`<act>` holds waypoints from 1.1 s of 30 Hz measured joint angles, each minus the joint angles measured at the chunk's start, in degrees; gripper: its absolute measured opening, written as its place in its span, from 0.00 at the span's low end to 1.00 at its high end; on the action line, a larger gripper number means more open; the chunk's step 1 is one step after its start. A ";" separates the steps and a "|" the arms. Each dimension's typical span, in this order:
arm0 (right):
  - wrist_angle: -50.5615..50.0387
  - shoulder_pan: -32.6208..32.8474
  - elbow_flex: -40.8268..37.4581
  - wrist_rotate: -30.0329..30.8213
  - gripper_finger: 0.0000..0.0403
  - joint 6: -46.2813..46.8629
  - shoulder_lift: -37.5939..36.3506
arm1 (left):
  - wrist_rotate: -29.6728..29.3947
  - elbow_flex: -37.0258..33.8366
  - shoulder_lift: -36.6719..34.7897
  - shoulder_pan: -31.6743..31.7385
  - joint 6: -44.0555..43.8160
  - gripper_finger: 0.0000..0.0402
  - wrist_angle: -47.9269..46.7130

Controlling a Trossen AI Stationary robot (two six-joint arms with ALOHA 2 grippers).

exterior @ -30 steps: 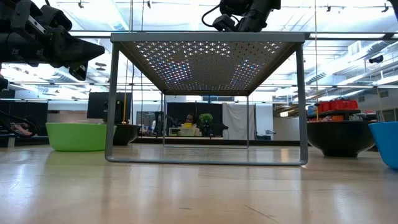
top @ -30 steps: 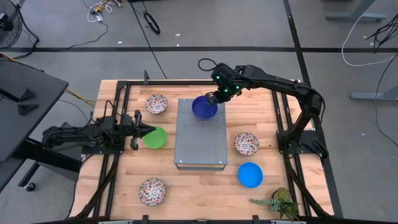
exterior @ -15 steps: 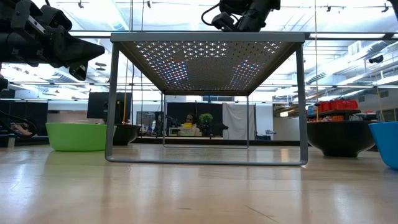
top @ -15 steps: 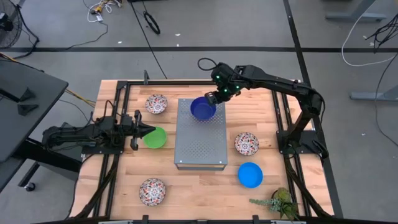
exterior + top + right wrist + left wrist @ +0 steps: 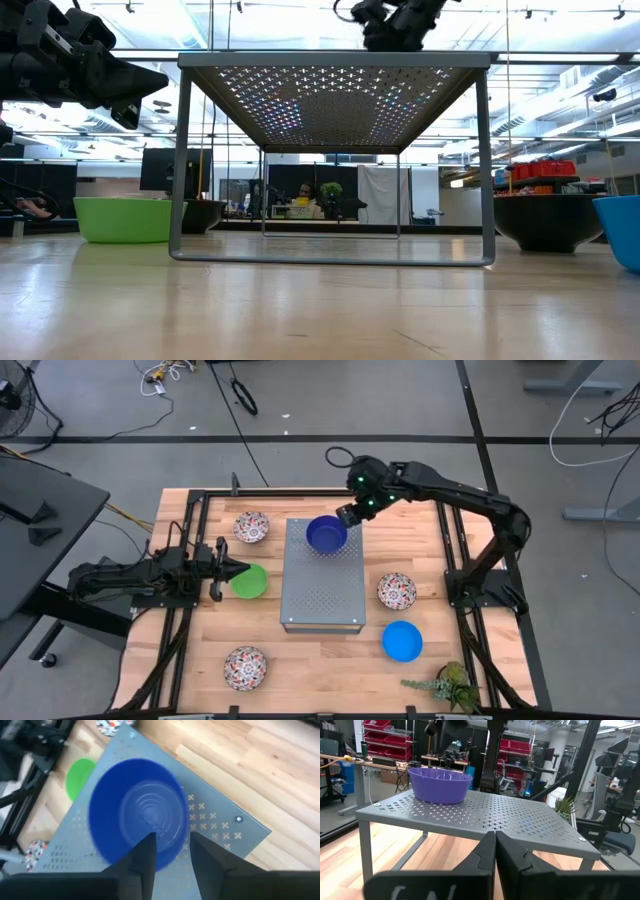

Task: Pick & Place Mini bowls
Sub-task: Stack the light blue bowl on top of the dark blue bowl on the shelf

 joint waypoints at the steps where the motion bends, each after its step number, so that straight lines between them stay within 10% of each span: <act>1: -0.45 0.51 0.00 -0.16 0.29 -0.78 -0.93 | -0.01 0.00 -0.01 -0.02 0.00 0.03 0.02; 33: -20.60 32.18 -0.02 5.44 0.25 -8.34 -19.74 | -0.01 0.00 0.01 -0.02 0.00 0.03 0.02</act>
